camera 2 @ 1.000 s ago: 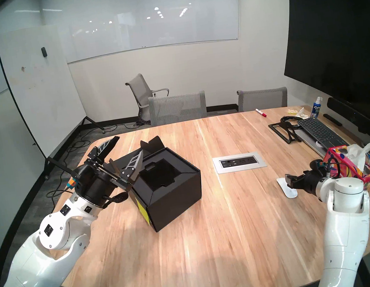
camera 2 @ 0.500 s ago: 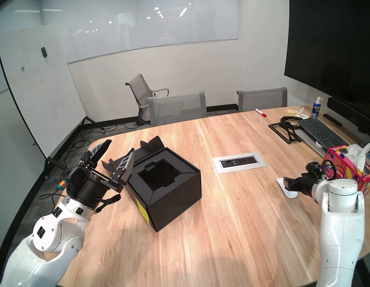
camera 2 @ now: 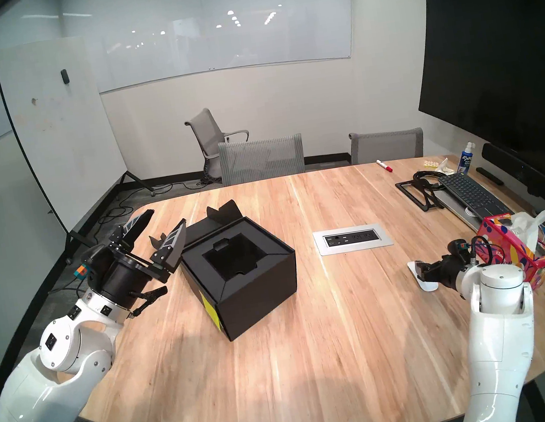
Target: Open the box and place the mouse inside
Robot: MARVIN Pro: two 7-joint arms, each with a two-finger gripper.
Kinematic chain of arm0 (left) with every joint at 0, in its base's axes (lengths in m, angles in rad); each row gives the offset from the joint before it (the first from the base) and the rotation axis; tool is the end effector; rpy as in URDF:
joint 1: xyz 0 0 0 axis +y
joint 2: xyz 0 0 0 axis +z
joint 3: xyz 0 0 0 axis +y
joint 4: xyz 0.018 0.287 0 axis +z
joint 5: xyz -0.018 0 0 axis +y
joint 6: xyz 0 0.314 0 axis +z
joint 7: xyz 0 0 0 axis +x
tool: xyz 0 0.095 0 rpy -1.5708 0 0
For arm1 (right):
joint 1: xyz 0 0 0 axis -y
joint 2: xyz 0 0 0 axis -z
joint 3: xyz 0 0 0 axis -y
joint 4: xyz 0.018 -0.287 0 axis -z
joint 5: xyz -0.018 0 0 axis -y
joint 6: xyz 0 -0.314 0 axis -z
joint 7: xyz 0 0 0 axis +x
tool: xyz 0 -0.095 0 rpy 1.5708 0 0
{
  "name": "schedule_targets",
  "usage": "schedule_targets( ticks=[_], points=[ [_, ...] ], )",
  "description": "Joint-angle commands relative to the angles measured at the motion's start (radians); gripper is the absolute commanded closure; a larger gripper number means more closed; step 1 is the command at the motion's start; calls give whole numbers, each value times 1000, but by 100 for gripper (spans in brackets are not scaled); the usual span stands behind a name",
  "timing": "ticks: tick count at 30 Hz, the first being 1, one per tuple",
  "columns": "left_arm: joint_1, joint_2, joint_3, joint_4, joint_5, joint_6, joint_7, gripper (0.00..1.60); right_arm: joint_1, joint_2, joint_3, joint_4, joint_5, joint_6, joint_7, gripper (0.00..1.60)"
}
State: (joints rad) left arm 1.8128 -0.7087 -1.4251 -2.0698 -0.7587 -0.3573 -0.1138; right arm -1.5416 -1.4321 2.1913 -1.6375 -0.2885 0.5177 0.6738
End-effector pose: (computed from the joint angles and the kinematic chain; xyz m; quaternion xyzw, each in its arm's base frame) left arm 0.3328 0.0379 -0.1675 0.5426 -0.1796 0.7913 0.2171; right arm 0.3613 -0.2390 -0.2911 0.8570 0.0061 0.5124 0.0545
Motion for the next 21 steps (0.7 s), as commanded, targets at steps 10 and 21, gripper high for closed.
schedule_targets(
  ticks=[10, 21],
  points=[
    [40, 18, -37, -28, -27, -26, -28, 0, -6, -8, 7, -12, 6, -17, -5, 0],
    [42, 17, -40, -28, -28, -25, -31, 0, -10, -15, 10, 0, 0, 5, -5, 0]
  ],
)
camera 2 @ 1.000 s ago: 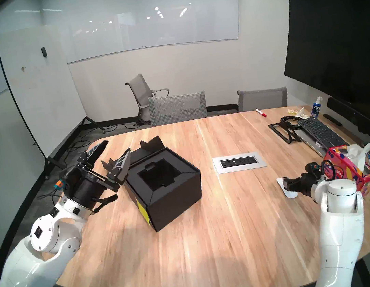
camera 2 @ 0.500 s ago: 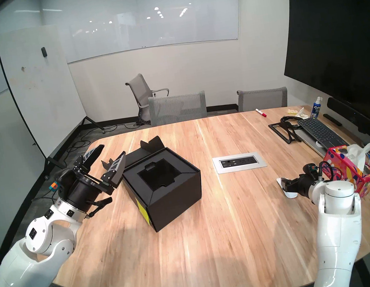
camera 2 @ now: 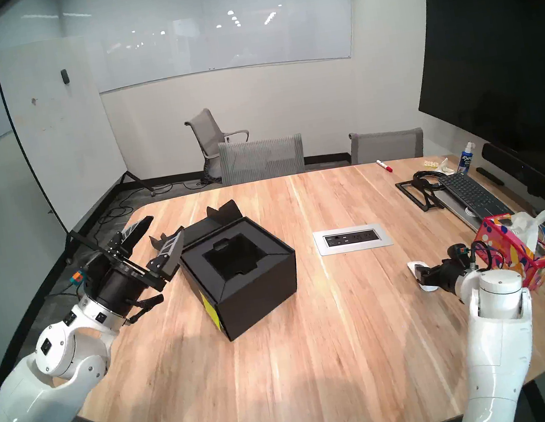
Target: Open the box and place the mouse inside
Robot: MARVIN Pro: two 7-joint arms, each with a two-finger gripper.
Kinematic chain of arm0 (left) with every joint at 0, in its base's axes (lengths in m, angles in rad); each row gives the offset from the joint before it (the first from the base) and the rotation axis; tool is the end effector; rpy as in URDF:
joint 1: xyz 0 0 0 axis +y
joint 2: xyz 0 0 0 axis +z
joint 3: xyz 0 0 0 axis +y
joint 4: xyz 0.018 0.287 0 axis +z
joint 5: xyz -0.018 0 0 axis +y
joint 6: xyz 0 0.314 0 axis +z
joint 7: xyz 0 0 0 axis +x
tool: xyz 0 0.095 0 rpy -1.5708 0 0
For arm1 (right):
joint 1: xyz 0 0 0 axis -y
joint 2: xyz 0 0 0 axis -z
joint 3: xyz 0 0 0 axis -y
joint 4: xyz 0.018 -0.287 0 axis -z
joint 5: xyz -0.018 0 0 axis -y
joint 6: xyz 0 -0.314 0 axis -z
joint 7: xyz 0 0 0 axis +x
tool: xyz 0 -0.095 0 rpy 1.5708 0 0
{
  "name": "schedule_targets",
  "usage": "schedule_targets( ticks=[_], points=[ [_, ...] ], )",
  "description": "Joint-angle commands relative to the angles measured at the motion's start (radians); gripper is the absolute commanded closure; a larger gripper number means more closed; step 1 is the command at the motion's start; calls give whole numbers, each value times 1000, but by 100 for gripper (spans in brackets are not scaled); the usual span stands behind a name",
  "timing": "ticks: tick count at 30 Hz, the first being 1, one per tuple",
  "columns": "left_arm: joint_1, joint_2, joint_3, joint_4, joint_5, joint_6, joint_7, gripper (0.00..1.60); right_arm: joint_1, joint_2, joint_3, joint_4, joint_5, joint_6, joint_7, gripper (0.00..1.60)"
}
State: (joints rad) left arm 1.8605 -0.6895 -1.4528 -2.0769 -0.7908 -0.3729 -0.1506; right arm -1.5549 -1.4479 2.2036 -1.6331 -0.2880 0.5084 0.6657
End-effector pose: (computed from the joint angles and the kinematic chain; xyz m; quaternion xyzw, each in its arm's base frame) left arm 0.3250 0.0423 -0.1716 0.5463 -0.1837 0.7842 0.2301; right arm 0.3552 -0.2393 -0.3001 0.8593 -0.0030 0.5086 0.0544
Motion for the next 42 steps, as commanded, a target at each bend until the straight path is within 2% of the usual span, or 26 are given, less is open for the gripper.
schedule_targets(
  ticks=[1, 11, 27, 42],
  points=[
    [-6, -3, -12, -21, 4, -10, 6, 0, 4, -4, -3, -2, -1, 18, 1, 0],
    [-6, -1, -12, -21, 3, -10, 7, 0, 7, -39, -25, 23, -13, 8, -40, 0],
    [-6, 2, -9, -21, 3, -12, 10, 0, 8, -29, -16, 68, -10, -36, -54, 0],
    [-7, 4, -8, -22, 2, -13, 12, 0, 18, -24, -15, 91, -9, -39, -38, 0]
  ],
)
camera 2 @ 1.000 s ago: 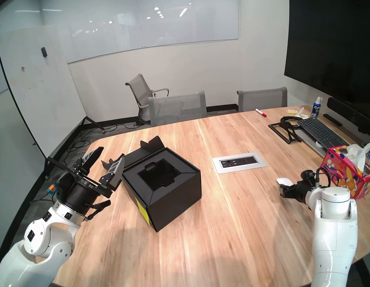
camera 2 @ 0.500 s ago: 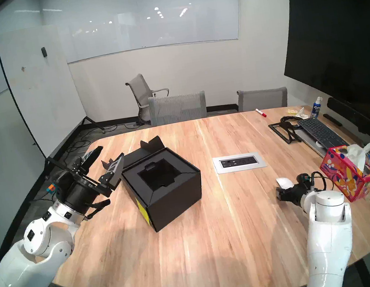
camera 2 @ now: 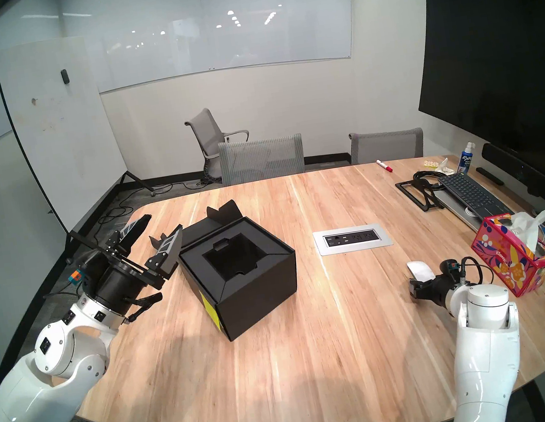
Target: Open the box and place the mouse inside
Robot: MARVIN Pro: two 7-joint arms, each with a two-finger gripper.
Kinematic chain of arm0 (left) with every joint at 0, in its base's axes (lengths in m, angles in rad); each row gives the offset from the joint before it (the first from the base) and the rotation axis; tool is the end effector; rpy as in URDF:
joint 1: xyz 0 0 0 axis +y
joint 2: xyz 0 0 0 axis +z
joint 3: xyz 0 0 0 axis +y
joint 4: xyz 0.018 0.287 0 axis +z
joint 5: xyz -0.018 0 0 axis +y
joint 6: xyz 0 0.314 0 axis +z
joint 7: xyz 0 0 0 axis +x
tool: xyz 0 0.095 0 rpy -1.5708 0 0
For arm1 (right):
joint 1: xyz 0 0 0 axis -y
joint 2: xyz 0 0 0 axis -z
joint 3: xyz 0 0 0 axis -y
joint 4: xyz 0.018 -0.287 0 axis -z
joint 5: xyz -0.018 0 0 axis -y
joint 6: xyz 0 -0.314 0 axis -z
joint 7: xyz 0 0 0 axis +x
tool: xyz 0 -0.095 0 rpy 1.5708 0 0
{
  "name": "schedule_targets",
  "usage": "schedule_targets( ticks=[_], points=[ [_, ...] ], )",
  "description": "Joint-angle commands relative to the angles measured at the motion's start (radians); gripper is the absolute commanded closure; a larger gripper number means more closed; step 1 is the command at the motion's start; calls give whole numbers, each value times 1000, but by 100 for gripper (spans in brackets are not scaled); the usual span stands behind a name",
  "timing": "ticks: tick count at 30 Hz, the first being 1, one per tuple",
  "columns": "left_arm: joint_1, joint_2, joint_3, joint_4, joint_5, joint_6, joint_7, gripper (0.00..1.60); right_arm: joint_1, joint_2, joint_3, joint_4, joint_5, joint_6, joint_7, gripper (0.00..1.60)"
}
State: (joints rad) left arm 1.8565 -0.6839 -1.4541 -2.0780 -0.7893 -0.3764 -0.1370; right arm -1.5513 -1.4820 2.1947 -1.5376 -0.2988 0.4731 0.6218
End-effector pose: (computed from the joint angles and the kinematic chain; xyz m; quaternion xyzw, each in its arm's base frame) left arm 0.3263 0.0438 -0.1691 0.5445 -0.1818 0.7874 0.2248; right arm 0.3548 -0.2300 -0.3417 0.8733 -0.0217 0.4847 0.0437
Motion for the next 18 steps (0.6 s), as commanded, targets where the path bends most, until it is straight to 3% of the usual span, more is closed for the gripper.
schedule_targets(
  ticks=[1, 8, 9, 10, 18],
  points=[
    [-3, -2, -7, -20, 1, -10, -1, 0, 16, 9, -8, -4, 1, -3, 6, 0],
    [-3, -1, -6, -20, 1, -11, -1, 0, 19, 8, -19, -5, -3, -2, 13, 4],
    [-3, -1, -6, -20, 0, -11, -1, 0, 18, 6, -20, -6, -3, -5, 13, 116],
    [-3, -1, -6, -20, 0, -11, -1, 0, 17, 7, -22, -7, -2, -7, 18, 160],
    [-3, 0, -5, -20, 0, -11, 0, 0, -8, -11, -38, -68, 8, -14, 44, 160]
  ],
)
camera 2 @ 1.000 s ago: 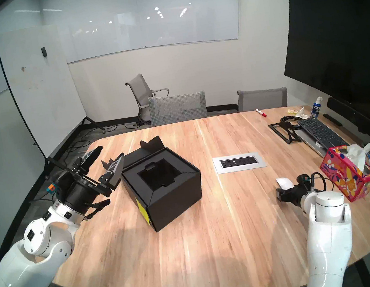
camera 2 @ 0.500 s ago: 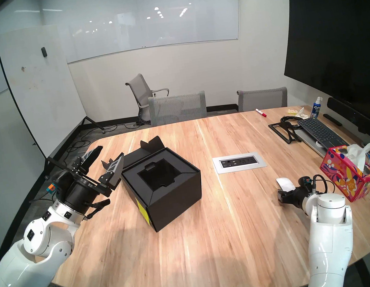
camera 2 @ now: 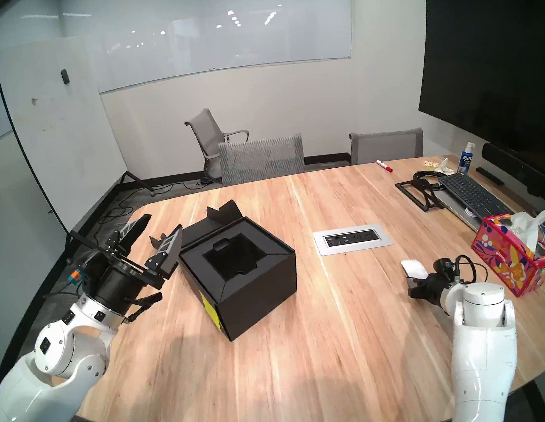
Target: Open the box and place the mouse inside
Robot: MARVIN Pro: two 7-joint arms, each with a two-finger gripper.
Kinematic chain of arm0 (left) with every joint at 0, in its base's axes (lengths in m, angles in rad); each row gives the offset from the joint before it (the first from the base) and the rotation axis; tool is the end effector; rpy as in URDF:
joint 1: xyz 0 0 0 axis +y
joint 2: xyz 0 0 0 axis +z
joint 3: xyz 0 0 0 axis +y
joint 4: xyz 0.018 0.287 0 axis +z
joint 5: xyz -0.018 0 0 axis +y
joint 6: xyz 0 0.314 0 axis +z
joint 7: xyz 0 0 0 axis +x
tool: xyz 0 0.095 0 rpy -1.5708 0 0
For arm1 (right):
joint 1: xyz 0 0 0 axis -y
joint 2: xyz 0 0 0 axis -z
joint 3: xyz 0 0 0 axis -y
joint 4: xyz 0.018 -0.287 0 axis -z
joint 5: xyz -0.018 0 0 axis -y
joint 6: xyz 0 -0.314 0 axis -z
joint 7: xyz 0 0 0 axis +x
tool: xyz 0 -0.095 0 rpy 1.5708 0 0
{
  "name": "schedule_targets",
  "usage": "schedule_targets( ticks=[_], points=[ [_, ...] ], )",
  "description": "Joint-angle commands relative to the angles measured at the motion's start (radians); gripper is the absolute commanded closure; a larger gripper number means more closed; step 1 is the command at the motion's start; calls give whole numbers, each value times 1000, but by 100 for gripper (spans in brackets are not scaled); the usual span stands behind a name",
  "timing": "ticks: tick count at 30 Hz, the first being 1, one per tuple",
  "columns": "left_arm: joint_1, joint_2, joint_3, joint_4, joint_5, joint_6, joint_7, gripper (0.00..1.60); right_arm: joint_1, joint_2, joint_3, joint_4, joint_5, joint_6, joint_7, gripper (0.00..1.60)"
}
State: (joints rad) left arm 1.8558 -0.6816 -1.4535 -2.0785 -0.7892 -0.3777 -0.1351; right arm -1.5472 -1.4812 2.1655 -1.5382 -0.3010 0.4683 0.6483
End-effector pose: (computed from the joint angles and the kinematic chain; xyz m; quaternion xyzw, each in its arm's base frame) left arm 0.3264 0.0439 -0.1686 0.5441 -0.1822 0.7877 0.2242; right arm 0.3621 -0.2176 -0.3405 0.8728 -0.0004 0.4874 0.0274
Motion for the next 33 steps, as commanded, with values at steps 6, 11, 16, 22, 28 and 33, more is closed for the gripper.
schedule_targets(
  ticks=[6, 11, 16, 22, 28, 33],
  points=[
    [-3, -1, -5, -19, 0, -10, -1, 0, -29, -27, -20, -132, 16, -4, 42, 160],
    [-4, -1, -5, -19, 0, -10, -1, 0, -46, -34, -27, -191, 23, -8, 67, 160],
    [-4, 0, -4, -19, 0, -10, -1, 0, -49, -43, -37, -232, 29, -17, 82, 160],
    [-4, 0, -4, -19, 0, -10, 0, 0, -29, -40, -58, -258, 39, -30, 111, 160],
    [-5, 1, -3, -19, -1, -10, 0, 0, 10, -27, -95, -239, 38, -56, 129, 160],
    [-5, 1, -3, -19, -1, -10, 0, 0, 48, -24, -132, -224, 37, -70, 139, 160]
  ],
)
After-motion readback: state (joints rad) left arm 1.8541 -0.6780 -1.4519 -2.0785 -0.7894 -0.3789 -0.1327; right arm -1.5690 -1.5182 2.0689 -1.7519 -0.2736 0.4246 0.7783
